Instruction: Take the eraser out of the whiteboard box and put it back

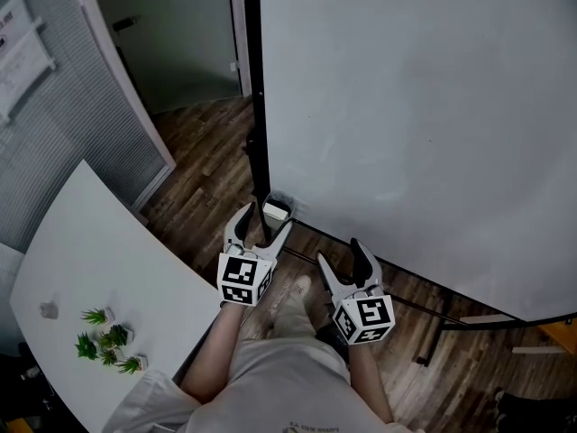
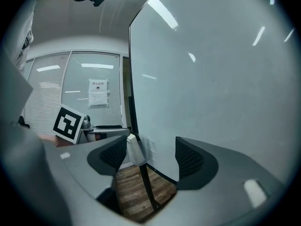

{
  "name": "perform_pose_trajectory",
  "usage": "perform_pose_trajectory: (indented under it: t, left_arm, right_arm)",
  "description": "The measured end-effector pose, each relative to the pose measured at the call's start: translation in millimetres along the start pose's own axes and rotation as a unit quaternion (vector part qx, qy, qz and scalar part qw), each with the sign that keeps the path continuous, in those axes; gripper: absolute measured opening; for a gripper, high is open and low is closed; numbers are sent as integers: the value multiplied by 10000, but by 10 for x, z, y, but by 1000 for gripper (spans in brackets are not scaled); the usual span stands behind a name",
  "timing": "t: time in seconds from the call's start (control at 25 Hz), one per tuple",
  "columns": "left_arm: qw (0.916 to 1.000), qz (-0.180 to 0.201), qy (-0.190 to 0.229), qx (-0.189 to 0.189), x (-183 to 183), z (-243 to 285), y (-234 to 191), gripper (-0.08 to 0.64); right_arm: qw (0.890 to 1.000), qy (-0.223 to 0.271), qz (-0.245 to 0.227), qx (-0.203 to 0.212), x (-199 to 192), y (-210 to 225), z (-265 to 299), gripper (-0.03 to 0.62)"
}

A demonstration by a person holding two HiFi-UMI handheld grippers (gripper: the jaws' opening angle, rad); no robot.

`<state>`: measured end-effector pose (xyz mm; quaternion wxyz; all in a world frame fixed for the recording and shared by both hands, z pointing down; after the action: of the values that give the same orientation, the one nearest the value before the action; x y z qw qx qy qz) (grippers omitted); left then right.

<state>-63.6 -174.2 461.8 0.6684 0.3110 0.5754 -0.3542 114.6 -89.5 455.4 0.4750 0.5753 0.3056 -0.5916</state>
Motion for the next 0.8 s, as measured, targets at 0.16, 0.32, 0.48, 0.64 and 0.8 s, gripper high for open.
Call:
perform_pose_trajectory:
  t: [0.16,0.32,0.48,0.64,0.8]
  left_arm:
    - [9999,121,-53,6,-20,89,1,336]
    - [9998,131,-126,-21,-74,176,14,336]
    - [9997,142,-177,-23,-105,236,10,336]
    - [9998,146,-143,-14,-122,263,-3,334]
    - [9998,172,-72,-8,-127,297,-9,328]
  right_arm:
    - [10000,-40,27,-21,-17,47,58,328]
    - [9999,-112,59,-50,-52,110,97,328]
    - [9998,-154,90,-38,-67,146,132,327]
    - [9997,-156,158,49,-85,133,163,327]
    - [9997,-209,137,79,-106,132,198,327]
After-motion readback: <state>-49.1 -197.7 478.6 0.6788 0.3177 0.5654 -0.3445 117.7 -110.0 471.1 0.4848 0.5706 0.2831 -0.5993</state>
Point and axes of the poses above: the fingertips, and each gripper's own axes: z forward along the fingers, y to its right, x out of its top, the point moved 6 cm from there along -z, backward along the fingers, and after that the axes turned 2 degrees about z, right-handed, at the moved point
